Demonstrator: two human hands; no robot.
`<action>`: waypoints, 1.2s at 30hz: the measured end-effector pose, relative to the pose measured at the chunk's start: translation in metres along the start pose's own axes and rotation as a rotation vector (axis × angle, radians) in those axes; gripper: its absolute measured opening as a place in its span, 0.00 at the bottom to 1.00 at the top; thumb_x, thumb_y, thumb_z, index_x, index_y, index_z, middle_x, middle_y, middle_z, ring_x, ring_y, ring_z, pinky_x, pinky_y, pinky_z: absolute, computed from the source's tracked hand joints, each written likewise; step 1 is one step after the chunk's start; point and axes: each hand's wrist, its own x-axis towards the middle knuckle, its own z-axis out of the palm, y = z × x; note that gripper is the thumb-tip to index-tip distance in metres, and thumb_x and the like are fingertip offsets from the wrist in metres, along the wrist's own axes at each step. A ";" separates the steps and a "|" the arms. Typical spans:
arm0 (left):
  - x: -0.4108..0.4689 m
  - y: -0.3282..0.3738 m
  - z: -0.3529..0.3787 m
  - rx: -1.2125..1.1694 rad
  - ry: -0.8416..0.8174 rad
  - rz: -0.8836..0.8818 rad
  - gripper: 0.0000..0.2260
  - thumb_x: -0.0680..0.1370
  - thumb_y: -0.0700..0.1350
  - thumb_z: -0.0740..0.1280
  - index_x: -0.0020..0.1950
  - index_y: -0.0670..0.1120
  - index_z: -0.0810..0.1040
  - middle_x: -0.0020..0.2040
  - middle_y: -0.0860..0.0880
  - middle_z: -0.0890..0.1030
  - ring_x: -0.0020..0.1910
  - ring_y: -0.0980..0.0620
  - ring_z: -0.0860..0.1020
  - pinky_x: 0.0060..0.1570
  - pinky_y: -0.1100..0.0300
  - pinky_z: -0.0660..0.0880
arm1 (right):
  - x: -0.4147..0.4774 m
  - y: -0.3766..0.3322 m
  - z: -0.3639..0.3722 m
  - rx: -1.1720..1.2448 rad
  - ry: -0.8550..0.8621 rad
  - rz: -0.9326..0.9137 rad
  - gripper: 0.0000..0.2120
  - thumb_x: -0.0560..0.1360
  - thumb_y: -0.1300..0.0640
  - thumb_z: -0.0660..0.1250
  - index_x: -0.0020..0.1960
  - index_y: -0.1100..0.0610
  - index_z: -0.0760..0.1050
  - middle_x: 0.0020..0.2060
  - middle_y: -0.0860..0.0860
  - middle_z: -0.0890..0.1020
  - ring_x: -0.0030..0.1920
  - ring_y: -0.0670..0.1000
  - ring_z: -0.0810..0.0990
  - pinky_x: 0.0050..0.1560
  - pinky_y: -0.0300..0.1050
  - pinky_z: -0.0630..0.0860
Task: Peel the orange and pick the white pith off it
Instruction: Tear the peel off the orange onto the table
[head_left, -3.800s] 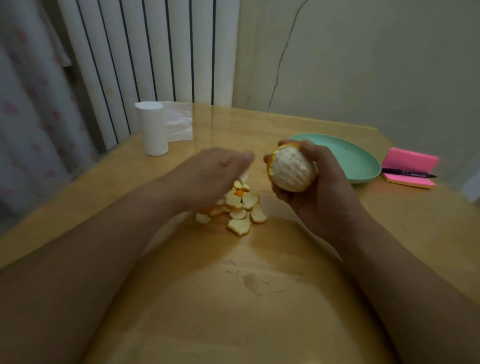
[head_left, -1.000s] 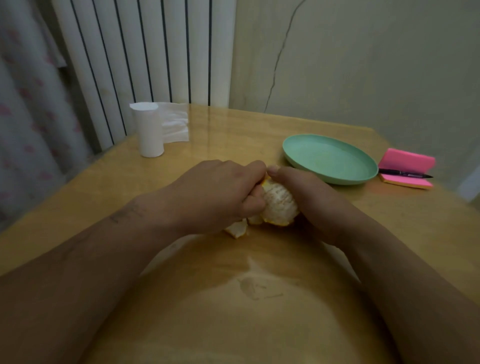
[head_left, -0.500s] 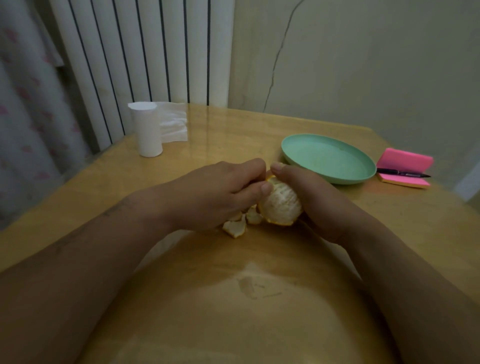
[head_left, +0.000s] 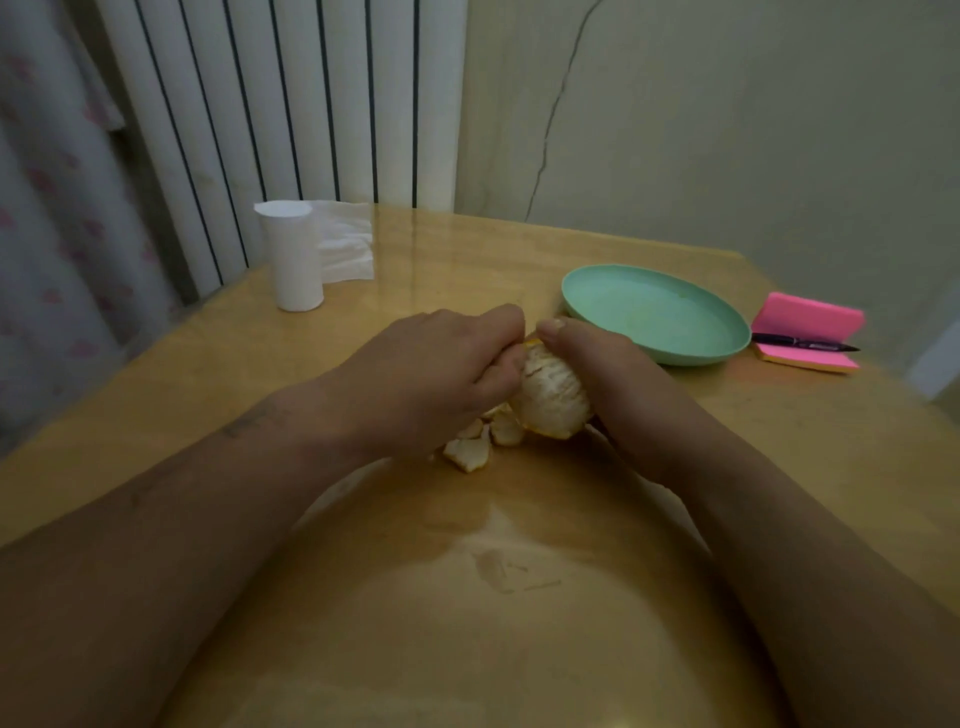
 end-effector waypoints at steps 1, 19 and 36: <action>0.000 0.000 -0.001 -0.015 -0.031 -0.023 0.12 0.85 0.58 0.54 0.52 0.52 0.70 0.38 0.54 0.78 0.35 0.54 0.76 0.36 0.49 0.72 | 0.000 0.001 0.000 0.002 0.008 0.002 0.25 0.77 0.34 0.64 0.55 0.55 0.81 0.51 0.61 0.84 0.50 0.63 0.82 0.55 0.66 0.77; 0.002 -0.001 -0.001 0.222 -0.005 -0.028 0.10 0.84 0.57 0.52 0.49 0.54 0.68 0.35 0.55 0.71 0.33 0.55 0.70 0.37 0.51 0.65 | -0.005 -0.007 0.010 0.094 -0.026 0.028 0.13 0.86 0.48 0.63 0.56 0.58 0.80 0.43 0.58 0.86 0.41 0.57 0.87 0.40 0.53 0.83; 0.001 -0.007 0.001 -0.170 -0.052 -0.058 0.16 0.86 0.63 0.55 0.52 0.53 0.73 0.37 0.55 0.77 0.36 0.56 0.77 0.37 0.53 0.71 | 0.001 0.002 0.005 0.199 -0.028 0.005 0.22 0.85 0.43 0.63 0.64 0.61 0.78 0.53 0.65 0.82 0.49 0.56 0.83 0.48 0.53 0.80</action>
